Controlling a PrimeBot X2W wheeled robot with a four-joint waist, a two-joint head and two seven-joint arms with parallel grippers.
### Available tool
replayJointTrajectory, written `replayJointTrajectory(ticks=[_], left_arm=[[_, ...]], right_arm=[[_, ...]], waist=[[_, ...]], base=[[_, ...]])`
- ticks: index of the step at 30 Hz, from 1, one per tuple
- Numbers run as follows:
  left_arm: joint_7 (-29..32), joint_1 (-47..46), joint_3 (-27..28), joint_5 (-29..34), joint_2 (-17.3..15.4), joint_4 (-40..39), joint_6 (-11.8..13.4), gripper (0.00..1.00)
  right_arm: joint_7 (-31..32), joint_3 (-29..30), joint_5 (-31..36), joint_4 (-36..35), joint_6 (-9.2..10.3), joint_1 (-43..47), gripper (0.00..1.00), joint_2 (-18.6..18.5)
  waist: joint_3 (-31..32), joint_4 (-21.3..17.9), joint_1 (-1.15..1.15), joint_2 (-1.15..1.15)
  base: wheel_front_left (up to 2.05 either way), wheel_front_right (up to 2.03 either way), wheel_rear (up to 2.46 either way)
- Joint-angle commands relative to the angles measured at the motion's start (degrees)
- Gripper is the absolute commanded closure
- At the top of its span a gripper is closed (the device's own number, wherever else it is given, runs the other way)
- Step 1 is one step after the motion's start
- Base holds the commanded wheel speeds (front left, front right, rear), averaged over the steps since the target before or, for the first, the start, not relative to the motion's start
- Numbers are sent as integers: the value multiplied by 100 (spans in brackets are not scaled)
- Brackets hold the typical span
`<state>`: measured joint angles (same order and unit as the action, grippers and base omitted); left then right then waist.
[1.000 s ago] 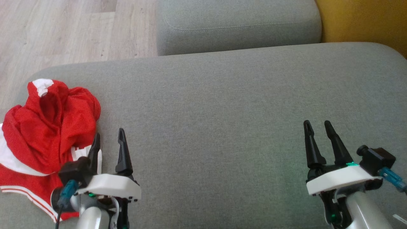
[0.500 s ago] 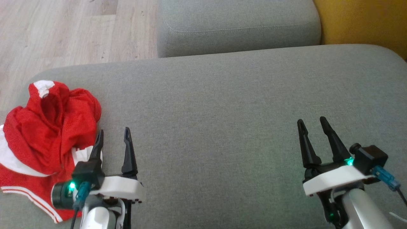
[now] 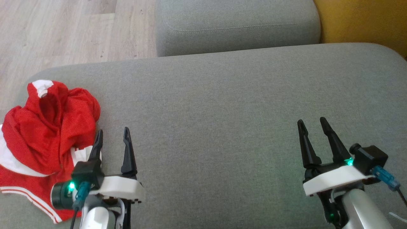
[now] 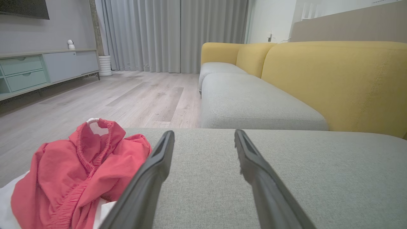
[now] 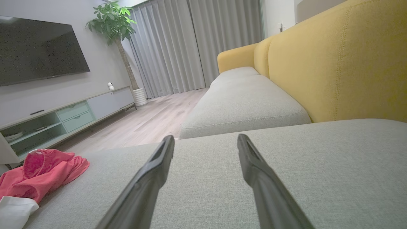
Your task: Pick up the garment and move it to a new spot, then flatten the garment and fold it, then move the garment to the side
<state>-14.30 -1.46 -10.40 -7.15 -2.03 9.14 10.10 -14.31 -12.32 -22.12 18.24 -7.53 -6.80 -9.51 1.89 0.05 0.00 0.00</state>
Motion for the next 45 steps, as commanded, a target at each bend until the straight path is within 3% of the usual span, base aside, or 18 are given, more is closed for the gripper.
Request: replayJointTrajectory(ticks=[1, 17, 36, 45], left_arm=[[-70, -351, 188, 18, -85, -186, 5, 0], [-70, -350, 300, -31, -85, -88, -42, 0], [-70, -213, 725, 116, -85, -81, -215, 0], [-70, -97, 862, 78, -85, -94, -236, 0]], right_arm=[[-69, -109, -21, -154, 4, -329, 0, -46], [-69, -72, 45, -110, 4, -293, 0, -35], [-69, -301, -54, -416, 4, -81, 0, 60], [-69, -481, -59, -466, 4, -82, 0, 58]], waist=[[2, -2, 0, 0], [47, 244, 0, 0], [98, 2015, 0, 0], [111, 2550, 0, 0]], base=[[0, 0, 0], [0, 0, 0], [0, 0, 0], [0, 0, 0]])
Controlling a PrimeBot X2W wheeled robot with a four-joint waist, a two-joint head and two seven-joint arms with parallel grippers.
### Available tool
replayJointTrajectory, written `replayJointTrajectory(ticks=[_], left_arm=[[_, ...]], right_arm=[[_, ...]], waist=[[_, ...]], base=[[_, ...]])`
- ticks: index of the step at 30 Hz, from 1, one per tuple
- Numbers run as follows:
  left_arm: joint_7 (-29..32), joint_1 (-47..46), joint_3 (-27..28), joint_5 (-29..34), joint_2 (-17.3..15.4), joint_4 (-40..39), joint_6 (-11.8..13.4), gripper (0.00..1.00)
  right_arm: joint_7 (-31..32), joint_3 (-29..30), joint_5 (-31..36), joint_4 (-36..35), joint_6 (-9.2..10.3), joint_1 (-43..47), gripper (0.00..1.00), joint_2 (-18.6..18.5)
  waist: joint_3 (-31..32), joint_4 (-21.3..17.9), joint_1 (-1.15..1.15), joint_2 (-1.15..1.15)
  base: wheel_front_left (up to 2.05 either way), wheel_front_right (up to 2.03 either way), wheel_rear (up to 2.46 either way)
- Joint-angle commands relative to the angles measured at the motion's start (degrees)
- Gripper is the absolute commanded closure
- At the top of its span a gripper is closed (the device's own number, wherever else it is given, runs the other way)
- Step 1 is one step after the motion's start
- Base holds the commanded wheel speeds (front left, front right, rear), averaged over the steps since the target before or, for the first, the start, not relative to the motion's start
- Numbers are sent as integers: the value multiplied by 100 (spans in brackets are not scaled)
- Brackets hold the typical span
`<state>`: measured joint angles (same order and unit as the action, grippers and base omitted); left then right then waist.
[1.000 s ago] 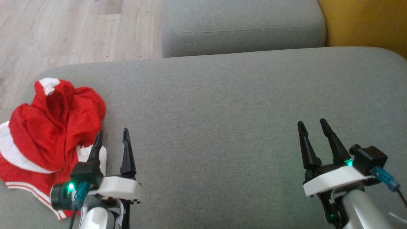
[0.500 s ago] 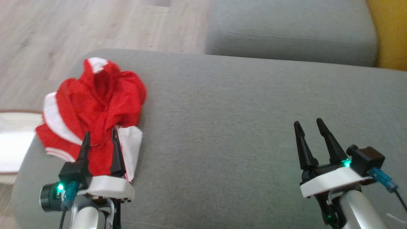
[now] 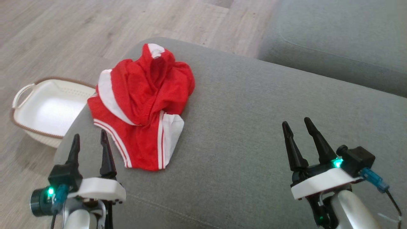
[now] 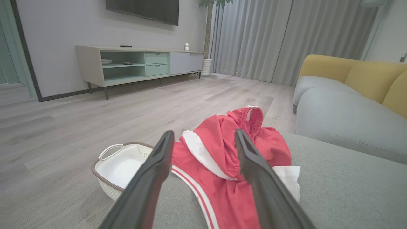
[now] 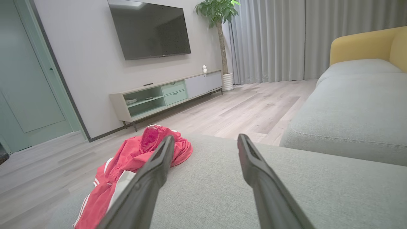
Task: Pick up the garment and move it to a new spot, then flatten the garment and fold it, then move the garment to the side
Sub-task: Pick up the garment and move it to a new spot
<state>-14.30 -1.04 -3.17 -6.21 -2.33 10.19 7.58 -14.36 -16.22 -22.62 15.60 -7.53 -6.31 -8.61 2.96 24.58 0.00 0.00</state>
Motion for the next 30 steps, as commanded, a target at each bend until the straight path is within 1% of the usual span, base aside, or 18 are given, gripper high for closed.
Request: replayJointTrajectory(ticks=[1, 6, 10, 12, 14, 15, 18, 23, 27, 28, 30], left_arm=[[-70, -130, 141, -16, -55, -207, 20, 0], [-70, -152, 177, -4, -54, -187, 16, 0], [-70, -157, 209, 4, -54, -204, 62, 0], [-70, -196, 240, -161, -54, -143, 30, 0], [-47, -329, 268, -374, -61, -100, -60, 0], [65, -456, 274, -428, -100, -72, -119, 0], [602, -1019, 236, -489, -278, -112, -262, 0], [1845, -2149, 265, -687, -581, 14, -422, 0], [2763, -3049, 302, -923, -719, 467, -509, 0], [3025, -3253, 269, -916, -800, 675, -535, 0], [3366, -3673, 302, -970, -933, 1055, -563, 0]], right_arm=[[-63, -97, -10, -203, 4, -130, 0, -27], [-63, -113, -10, -211, 4, -134, 0, -21], [-63, -166, -27, -201, 4, -157, 0, -15], [-63, -234, -33, -196, 4, -183, 0, -9], [-63, -313, -42, -219, 4, -223, 0, -16], [-63, -329, -41, -244, 4, -241, 0, -29], [-63, -325, -48, -330, 4, -277, 0, -101], [-63, -310, -80, -492, 4, -389, 0, -281], [-63, -328, -141, -633, 4, -474, 0, -455], [-63, -337, -166, -660, 4, -508, 0, -507], [-63, -380, -214, -728, 4, -607, 0, -602]], waist=[[6, 118, 0, 0], [-15, 151, 0, 0], [-19, 78, 0, 0], [-14, 8, 0, 0], [-40, -90, 0, 0], [-65, -133, 0, 0], [-179, -259, 0, 0], [-536, -569, 0, 0], [-888, -845, 0, 0], [-978, -917, 0, 0], [-1199, -1100, 0, 0]], base=[[0, 0, 0], [0, 0, 0], [0, 0, 0], [0, 0, 0], [0, 0, 0], [0, 0, 0], [0, 0, 0], [0, 0, 0], [0, 0, 0], [0, 0, 0], [0, 0, 0]])
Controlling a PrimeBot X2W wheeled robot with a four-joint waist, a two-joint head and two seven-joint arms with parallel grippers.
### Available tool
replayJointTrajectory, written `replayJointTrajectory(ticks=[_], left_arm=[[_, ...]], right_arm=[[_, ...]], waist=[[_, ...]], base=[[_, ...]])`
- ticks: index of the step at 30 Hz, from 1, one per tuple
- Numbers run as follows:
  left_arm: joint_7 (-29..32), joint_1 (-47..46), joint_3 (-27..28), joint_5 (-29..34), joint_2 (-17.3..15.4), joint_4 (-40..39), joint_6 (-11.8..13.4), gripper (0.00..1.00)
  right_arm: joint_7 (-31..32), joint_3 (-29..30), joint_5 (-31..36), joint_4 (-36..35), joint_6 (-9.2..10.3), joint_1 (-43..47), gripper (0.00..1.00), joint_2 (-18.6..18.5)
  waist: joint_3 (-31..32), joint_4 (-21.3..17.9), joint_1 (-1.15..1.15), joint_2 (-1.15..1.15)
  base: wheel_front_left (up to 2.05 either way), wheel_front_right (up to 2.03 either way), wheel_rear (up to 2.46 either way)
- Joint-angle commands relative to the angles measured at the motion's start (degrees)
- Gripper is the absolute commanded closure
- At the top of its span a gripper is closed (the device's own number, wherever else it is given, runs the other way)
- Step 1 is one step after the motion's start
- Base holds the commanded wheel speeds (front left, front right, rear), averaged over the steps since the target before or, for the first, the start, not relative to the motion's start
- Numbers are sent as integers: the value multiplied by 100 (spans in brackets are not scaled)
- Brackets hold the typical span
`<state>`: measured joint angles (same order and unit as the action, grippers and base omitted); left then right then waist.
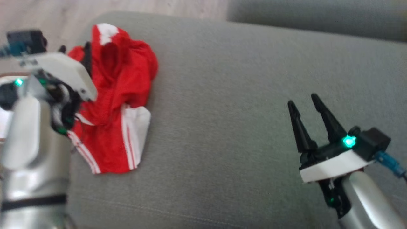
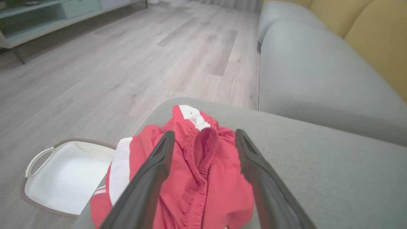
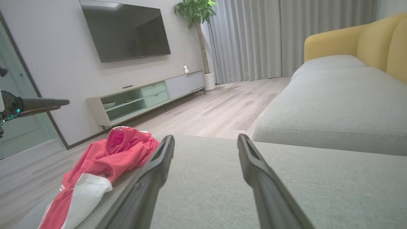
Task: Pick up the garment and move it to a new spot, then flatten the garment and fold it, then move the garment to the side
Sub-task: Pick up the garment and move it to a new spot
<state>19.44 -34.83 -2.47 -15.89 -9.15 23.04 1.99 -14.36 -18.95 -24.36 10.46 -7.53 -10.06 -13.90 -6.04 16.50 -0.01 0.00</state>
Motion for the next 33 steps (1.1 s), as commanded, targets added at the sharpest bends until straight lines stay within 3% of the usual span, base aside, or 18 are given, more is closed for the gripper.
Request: replayJointTrajectory(ticks=[1, 5, 8, 18, 20, 22, 23, 33], left_arm=[[167, -467, 210, 29, -341, 8, -13, 0], [682, -1033, 250, 50, -644, 874, 26, 0], [1027, -1387, 316, 146, -937, 1547, 248, 0], [1041, -1849, 362, 464, -1519, 2455, 847, 0], [1035, -1881, 339, 500, -1555, 2503, 881, 5], [970, -1949, 340, 498, -1600, 2563, 892, 75], [941, -1975, 331, 498, -1617, 2600, 880, 100], [291, -2085, 150, 502, -1652, 2845, 591, 100]], right_arm=[[-63, -117, -64, -247, 4, -281, 0, -115], [-63, -185, -158, -352, 4, -482, 0, -236], [-63, -198, -252, -403, 4, -609, 0, -342], [-63, -114, -405, -493, 4, -821, 0, -479], [-63, -99, -410, -501, 4, -816, 0, -483], [-63, -74, -420, -509, 4, -800, 0, -498], [-63, -64, -424, -502, 4, -792, 0, -500], [-63, -116, -432, -338, 4, -711, 0, -343]], waist=[[-386, -376, 1, 0], [-725, -785, 1, 0], [-960, -1123, 1, 0], [-1404, -1609, 1, 0], [-1417, -1615, 1, 0], [-1433, -1614, 1, 0], [-1424, -1607, 1, 0], [-945, -1516, 1, 0]], base=[[0, 0, 0], [0, 0, 0], [0, 0, 0], [0, 0, 0], [0, 0, 0], [0, 0, 0], [0, 0, 0], [0, 0, 0]])
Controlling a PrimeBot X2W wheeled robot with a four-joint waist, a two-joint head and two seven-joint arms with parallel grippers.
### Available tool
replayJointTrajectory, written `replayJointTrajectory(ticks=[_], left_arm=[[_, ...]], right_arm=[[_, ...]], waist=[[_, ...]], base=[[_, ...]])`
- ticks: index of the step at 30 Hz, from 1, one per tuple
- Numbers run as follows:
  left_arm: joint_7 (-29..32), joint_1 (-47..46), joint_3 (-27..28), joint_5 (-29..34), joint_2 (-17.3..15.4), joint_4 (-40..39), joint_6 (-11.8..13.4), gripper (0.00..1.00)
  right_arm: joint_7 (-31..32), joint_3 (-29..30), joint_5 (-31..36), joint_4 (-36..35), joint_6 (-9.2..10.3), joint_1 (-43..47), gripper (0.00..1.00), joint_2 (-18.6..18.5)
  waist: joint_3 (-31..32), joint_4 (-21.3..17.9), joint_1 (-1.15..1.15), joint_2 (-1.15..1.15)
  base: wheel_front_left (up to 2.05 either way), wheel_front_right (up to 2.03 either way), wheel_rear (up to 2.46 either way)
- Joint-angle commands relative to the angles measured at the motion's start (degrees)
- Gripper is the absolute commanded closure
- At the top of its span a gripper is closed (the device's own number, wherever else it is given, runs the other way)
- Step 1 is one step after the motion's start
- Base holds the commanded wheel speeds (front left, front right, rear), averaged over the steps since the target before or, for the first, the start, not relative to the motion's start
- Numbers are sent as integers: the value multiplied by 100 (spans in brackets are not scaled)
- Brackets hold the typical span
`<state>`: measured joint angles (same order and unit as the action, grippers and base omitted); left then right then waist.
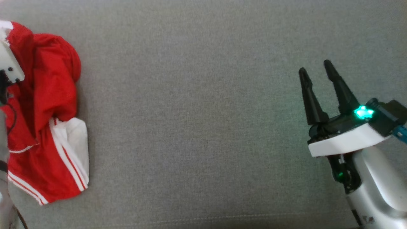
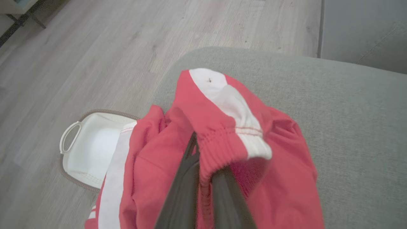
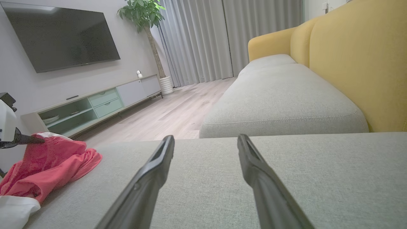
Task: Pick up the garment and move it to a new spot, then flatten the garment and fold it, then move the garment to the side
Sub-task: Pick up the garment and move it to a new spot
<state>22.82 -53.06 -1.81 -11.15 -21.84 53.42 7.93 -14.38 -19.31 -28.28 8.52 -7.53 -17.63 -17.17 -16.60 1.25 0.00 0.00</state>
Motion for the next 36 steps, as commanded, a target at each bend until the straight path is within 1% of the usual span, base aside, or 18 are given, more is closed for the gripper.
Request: replayJointTrajectory(ticks=[1, 6, 9, 14, 19, 25, 28, 29, 31, 33, 36], left_arm=[[-149, -269, 39, 46, -389, -202, -67, 100], [-668, -286, -202, 135, -432, -363, -434, 100], [-856, -294, -369, 183, -407, -540, -654, 100], [-820, -289, -614, 90, -153, -976, -1058, 100], [-538, -271, -888, -152, 311, -1730, -1325, 100], [-179, -170, -1207, -693, 996, -2901, -1464, 100], [-78, 39, -1243, -1112, 1342, -3420, -1485, 100], [-50, 131, -1251, -1214, 1414, -3570, -1488, 100], [-24, 353, -1243, -1405, 1518, -3825, -1481, 100], [17, 497, -1239, -1492, 1548, -3898, -1469, 100], [68, 1008, -1193, -1606, 1490, -3930, -1406, 100]], right_arm=[[-62, -83, -43, -121, 4, 63, 0, 7], [-62, -82, -25, 16, 4, 195, 0, 168], [-62, -66, 2, 106, 4, 279, 0, 288], [-62, -93, 81, 204, 4, 339, 0, 474], [-62, -140, -21, 206, 4, 339, 0, 660], [-62, -120, -3, 172, 4, 260, 0, 666], [-62, -39, -8, 153, 4, 285, 0, 629], [-62, 7, -3, 140, 4, 308, 0, 616], [-62, 98, -6, 119, 4, 340, 0, 569], [-62, 129, -9, 111, 4, 357, 0, 549], [-62, 157, -27, 93, 4, 387, 0, 509]], waist=[[187, 9, 0, 0], [669, -36, 0, 0], [959, -91, 0, 0], [1405, -234, 0, 0], [1668, -469, 0, 0], [1688, -761, 0, 0], [1640, -893, 0, 0], [1623, -927, 0, 0], [1578, -987, 0, 0], [1558, -1016, 0, 0], [1495, -1090, 0, 0]], base=[[0, 0, 0], [0, 0, 0], [0, 0, 0], [0, 0, 0], [0, 0, 0], [0, 0, 0], [0, 0, 0], [0, 0, 0], [0, 0, 0], [0, 0, 0], [0, 0, 0]])
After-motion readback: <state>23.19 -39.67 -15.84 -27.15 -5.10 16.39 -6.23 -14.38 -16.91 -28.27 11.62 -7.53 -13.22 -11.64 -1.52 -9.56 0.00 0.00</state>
